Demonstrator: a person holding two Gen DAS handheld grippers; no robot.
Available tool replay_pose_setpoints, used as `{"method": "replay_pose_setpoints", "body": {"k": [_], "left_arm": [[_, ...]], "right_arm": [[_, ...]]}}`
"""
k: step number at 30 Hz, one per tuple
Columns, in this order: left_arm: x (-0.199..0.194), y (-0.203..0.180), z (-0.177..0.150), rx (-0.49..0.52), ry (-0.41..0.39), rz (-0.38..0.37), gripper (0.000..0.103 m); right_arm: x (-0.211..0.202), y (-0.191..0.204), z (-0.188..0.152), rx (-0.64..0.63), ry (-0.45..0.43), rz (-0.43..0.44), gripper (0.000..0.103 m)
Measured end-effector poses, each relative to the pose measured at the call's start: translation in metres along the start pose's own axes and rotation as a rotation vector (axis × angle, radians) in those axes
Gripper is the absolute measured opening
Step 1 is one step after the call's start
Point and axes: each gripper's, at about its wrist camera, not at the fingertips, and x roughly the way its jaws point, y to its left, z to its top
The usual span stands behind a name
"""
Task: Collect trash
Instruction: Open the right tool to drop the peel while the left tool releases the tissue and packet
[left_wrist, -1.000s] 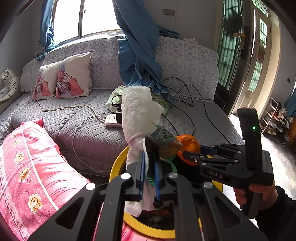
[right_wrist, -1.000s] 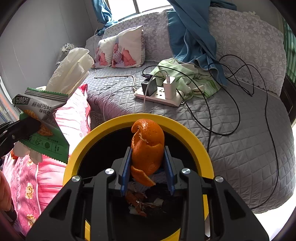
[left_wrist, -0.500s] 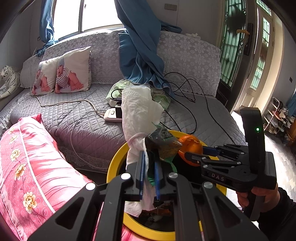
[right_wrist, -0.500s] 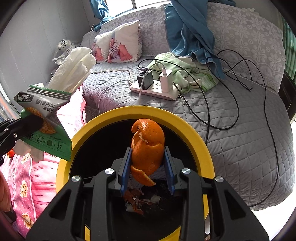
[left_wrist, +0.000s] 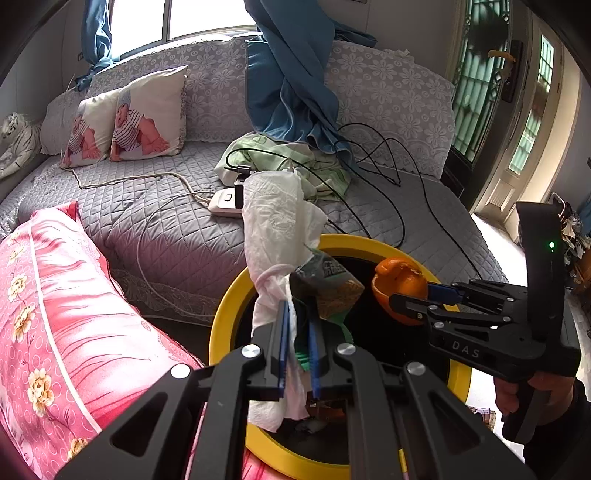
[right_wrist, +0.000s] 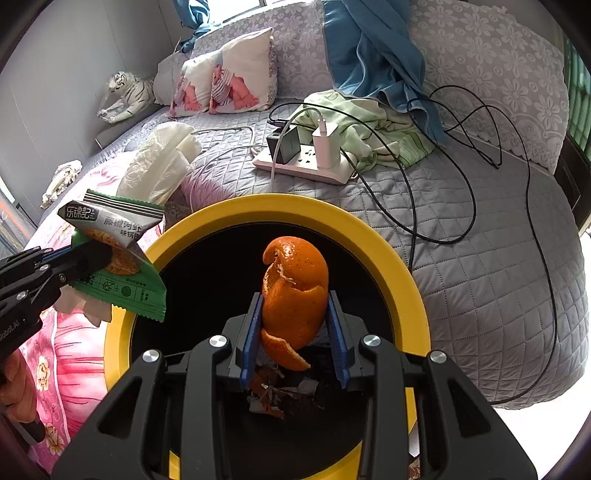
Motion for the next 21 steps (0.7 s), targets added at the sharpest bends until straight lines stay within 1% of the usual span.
{"method": "replay_pose_setpoints", "body": {"k": [5, 10, 13, 15, 17, 18, 21], "left_arm": [[0.006, 0.002, 0.0, -0.004, 0.012, 0.003, 0.009], [0.009, 0.005, 0.003, -0.028, 0.025, 0.012, 0.01], [0.01, 0.008, 0.003, -0.047, 0.029, 0.027, 0.015], [0.011, 0.011, 0.003, -0.063, 0.034, 0.031, 0.017], [0.011, 0.015, 0.003, -0.087, 0.041, 0.031, 0.035], [0.011, 0.017, 0.003, -0.1, 0.039, 0.028, 0.039], [0.007, 0.021, 0.004, -0.114, 0.031, 0.035, 0.04]], "right_arm": [[0.0, 0.001, -0.001, -0.003, 0.009, 0.002, 0.032], [0.0, 0.0, -0.001, 0.0, 0.018, -0.001, 0.033], [0.001, -0.002, 0.0, 0.008, 0.026, -0.003, 0.036], [0.0, -0.004, 0.0, 0.016, 0.025, -0.003, 0.042], [-0.003, -0.006, 0.0, 0.026, 0.015, -0.007, 0.048], [-0.004, -0.007, 0.001, 0.03, 0.011, -0.006, 0.049], [-0.008, -0.01, 0.002, 0.041, 0.002, -0.007, 0.049]]}}
